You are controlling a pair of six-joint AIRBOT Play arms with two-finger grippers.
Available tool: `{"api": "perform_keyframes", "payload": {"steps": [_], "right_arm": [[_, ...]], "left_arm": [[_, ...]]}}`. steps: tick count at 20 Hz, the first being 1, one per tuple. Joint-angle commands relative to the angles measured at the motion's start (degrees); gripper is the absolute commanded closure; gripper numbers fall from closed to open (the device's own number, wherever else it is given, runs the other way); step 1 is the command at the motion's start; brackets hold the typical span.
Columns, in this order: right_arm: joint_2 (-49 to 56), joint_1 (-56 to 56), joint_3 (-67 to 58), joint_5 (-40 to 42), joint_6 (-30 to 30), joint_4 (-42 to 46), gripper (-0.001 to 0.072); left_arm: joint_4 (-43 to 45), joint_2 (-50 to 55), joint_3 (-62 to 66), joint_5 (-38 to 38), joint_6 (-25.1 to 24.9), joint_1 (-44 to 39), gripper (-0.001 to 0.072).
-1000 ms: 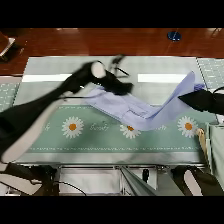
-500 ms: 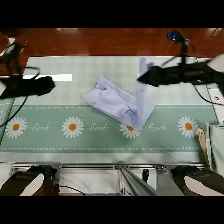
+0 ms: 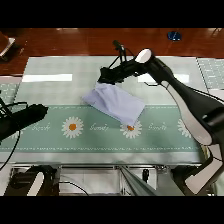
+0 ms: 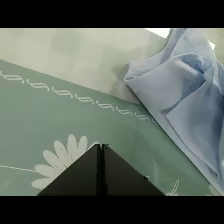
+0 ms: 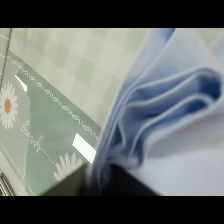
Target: Fold the shirts.
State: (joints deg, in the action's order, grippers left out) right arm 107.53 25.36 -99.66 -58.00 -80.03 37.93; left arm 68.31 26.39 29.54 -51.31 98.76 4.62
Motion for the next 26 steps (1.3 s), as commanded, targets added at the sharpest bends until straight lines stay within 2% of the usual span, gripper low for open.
{"api": "perform_keyframes", "payload": {"steps": [1,4,8,9,11,13,15,16,19,21,23,26], "right_arm": [[5.64,1.99,-4.20,1.16,-1.62,-1.75,0.0293],[3.67,-0.33,-4.20,-3.91,-1.95,-2.27,0.0294],[-5.81,-9.70,-4.17,-20.15,-2.34,0.87,0.0295],[-9.31,-11.85,-4.17,-22.71,-2.38,4.96,0.0295],[-17.75,-15.32,-3.06,-26.64,-3.45,19.34,0.0295],[-27.96,-17.90,3.37,-25.55,-5.25,34.60,0.0295],[-39.17,-20.94,16.59,-18.64,-8.70,41.72,0.0295],[-45.09,-22.67,25.64,-13.40,-10.95,42.34,0.0295],[-58.97,-25.68,52.89,2.89,-22.43,39.71,0.0295],[-62.34,-25.49,66.95,11.10,-27.65,31.65,0.0295],[-60.43,-24.46,75.76,17.84,-25.55,18.10,0.0295],[-51.60,-22.01,76.35,18.05,-15.91,6.32,0.0295]], "left_arm": [[-3.06,-0.87,-3.04,1.75,-0.07,0.17,0.0679],[-3.23,-0.33,-4.87,3.30,-0.07,0.00,0.0678],[-3.87,0.76,-7.06,3.28,-0.09,-0.02,0.0678],[-4.09,0.79,-7.72,3.30,-0.07,-0.02,0.0678],[-5.11,0.79,-9.03,3.13,-0.07,-0.02,0.0678],[-7.06,0.79,-10.19,3.15,-0.11,-0.04,0.0678],[-7.50,0.79,-10.73,3.17,-0.11,-0.13,0.0678],[-7.50,0.79,-10.78,3.30,-0.11,-0.13,0.0678],[-7.50,0.79,-10.80,3.37,-0.11,-0.13,0.0678],[-7.50,0.79,-10.80,3.45,-0.11,-0.13,0.0678],[-7.52,0.81,-10.80,4.26,-0.09,-0.13,0.0678],[-7.54,0.81,-10.80,5.27,-0.09,-0.13,0.0678]]}}
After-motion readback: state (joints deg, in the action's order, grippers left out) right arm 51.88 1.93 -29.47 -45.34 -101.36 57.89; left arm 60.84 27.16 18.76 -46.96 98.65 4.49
